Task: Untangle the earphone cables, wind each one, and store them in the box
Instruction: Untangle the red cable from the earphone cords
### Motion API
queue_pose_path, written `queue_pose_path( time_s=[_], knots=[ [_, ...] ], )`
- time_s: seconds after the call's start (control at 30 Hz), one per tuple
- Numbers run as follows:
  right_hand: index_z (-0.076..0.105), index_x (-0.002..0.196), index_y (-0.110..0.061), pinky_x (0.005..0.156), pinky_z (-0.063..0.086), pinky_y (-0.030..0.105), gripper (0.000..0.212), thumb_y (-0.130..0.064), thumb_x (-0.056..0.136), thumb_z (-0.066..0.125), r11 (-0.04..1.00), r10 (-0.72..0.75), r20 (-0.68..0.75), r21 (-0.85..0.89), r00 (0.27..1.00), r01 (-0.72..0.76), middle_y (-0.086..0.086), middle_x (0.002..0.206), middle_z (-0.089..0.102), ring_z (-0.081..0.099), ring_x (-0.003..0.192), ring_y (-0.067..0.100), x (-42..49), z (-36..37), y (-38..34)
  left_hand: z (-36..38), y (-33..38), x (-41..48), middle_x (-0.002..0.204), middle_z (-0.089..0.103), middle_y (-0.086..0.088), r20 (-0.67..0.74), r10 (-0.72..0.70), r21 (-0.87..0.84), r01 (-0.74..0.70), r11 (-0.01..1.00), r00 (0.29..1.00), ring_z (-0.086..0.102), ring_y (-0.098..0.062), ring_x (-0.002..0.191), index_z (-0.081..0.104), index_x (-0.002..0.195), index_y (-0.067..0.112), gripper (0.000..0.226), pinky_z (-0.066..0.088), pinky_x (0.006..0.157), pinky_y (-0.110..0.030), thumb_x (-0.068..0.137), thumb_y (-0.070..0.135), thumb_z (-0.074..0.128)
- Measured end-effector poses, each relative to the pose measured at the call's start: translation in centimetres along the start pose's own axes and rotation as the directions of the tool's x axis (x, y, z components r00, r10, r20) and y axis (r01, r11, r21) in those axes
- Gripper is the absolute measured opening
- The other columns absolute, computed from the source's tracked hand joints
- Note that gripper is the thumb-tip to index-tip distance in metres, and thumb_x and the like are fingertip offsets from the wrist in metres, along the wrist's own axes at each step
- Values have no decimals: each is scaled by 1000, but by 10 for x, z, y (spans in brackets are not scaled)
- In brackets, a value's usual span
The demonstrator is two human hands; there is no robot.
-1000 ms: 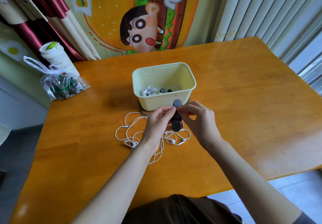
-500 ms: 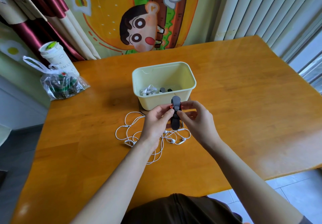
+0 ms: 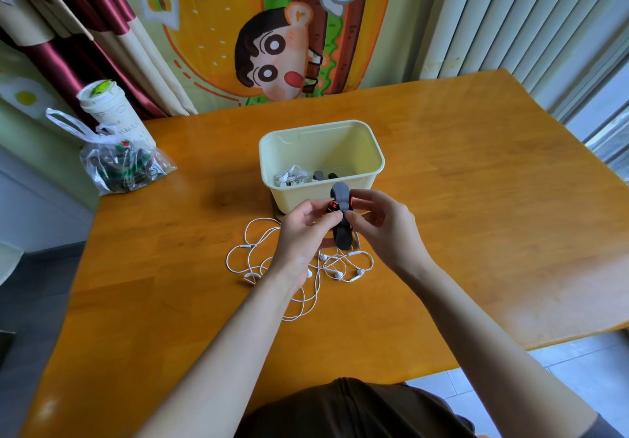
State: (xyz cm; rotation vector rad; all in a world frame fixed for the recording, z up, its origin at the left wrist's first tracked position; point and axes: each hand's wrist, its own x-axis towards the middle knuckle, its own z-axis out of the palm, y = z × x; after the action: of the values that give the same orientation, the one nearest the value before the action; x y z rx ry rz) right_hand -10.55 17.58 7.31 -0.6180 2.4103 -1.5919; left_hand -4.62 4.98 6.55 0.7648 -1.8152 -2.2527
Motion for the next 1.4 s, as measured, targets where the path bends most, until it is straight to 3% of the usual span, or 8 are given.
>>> queue_pose_path(
  time_s=[0.27,0.53,0.8,1.17,1.33,1.4],
  knots=[
    [65,112,-23,73,58,34,30,-11,85,68,999,-5,58,-33,998,7,-5,94,71,69,82,9,2,-4,3,-3,-2,-1,91,69,-5,-9,-32,-36,32,999,999,67,-16,82,64,95,15,15,56,68,-32,86,2,64],
    [66,116,-20,79,57,32,31,-14,85,67,999,-43,28,-26,999,43,-9,96,70,67,88,6,0,-3,1,-5,2,-1,102,71,-10,17,-17,-2,17,1000,1000,70,-20,91,65,107,10,21,58,74,-38,87,9,66],
    [68,114,-20,75,56,30,33,-10,83,68,997,-39,7,-64,999,39,-3,90,72,65,75,4,0,-1,-4,-3,0,0,98,69,-13,-32,-2,-21,1,1000,999,68,-20,82,65,100,10,16,56,64,-32,85,2,65],
    [67,116,-16,71,47,5,34,-4,84,65,996,-64,-3,-69,998,64,-5,89,67,62,79,3,-4,4,-8,-6,2,-2,96,69,-11,17,-5,-81,6,997,1000,69,-21,86,64,96,12,14,56,63,-31,86,2,64],
    [68,115,-19,75,54,25,34,-6,84,65,992,-76,15,-97,997,78,2,91,72,66,81,12,-3,3,-7,-9,1,-1,97,68,-13,23,13,-62,-12,998,1000,68,-24,87,63,93,11,15,57,64,-33,86,-2,64],
    [69,113,-18,75,54,25,33,-4,83,64,992,-71,18,-100,997,73,2,89,72,65,80,11,-2,2,-7,-11,1,-1,96,68,-13,26,15,-64,-13,998,1000,68,-24,85,64,94,11,17,57,64,-34,84,-4,64]
  ],
)
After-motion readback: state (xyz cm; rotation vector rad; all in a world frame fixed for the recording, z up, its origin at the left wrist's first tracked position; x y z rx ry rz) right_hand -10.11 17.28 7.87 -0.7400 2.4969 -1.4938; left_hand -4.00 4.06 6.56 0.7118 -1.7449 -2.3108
